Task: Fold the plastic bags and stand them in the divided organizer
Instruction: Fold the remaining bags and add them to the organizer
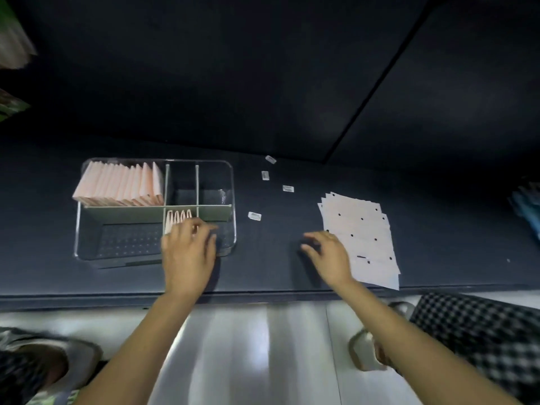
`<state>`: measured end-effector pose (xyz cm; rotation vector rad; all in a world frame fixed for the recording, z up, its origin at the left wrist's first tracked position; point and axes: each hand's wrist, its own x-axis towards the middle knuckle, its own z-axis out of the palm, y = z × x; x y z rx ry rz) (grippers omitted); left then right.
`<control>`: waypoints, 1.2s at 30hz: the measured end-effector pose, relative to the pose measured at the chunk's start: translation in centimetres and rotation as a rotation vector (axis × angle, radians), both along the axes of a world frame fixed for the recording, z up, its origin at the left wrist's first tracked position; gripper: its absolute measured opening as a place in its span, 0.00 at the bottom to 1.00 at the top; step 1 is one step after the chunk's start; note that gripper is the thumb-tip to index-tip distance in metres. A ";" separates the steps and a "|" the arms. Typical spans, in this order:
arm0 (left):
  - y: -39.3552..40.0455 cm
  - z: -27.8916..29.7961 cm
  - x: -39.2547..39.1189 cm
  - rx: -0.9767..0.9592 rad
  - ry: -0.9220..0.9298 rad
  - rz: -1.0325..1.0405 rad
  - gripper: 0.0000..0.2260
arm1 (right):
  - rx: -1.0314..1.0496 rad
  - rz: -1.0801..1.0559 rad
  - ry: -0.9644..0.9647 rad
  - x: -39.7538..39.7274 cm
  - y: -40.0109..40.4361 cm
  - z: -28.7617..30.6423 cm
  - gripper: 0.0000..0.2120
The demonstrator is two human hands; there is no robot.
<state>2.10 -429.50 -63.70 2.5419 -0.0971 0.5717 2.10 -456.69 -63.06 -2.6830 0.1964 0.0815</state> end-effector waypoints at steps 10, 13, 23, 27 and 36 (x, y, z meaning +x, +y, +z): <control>-7.0 -5.0 -4.2 0.142 0.473 -0.582 0.17 | 0.087 -0.167 0.050 -4.2 -10.3 -4.7 0.03; -7.2 -5.2 -3.9 0.149 0.485 -0.563 0.17 | 0.161 -0.173 -0.026 -4.0 -10.5 -5.0 0.01; -10.2 -3.6 -1.2 -0.089 0.537 -0.651 0.32 | 0.467 0.290 0.309 -1.9 -4.2 -0.8 0.04; -9.4 -3.4 -1.0 -0.246 0.611 -0.551 0.08 | 0.534 0.310 0.505 -1.2 -3.4 0.2 0.05; -8.9 -3.9 -0.9 -0.920 0.826 -0.132 0.10 | 0.598 0.121 0.410 2.4 -5.8 0.8 0.03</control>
